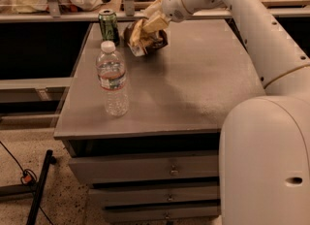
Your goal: Move brown chip bag near green can
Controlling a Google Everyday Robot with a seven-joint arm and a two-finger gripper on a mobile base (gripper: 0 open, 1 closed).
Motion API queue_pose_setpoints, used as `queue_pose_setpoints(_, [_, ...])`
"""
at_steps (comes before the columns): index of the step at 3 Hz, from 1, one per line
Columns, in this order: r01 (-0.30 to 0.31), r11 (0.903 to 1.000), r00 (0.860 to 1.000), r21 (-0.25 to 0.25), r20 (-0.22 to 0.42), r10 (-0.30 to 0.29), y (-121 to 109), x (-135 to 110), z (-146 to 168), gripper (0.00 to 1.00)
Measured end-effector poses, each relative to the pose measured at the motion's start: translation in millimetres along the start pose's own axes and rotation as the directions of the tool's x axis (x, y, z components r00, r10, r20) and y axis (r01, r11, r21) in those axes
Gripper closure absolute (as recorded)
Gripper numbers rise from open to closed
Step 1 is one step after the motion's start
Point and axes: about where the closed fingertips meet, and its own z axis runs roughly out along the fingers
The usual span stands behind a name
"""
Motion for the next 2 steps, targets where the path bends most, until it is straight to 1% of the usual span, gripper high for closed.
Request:
queue_pose_setpoints(1, [-0.001, 1.0, 1.0, -0.006, 0.001, 0.001, 1.6, 0.0, 4.4, 0.0])
queue_pose_setpoints(2, [-0.001, 1.0, 1.0, -0.007, 0.001, 0.001, 1.6, 0.0, 4.5, 0.0])
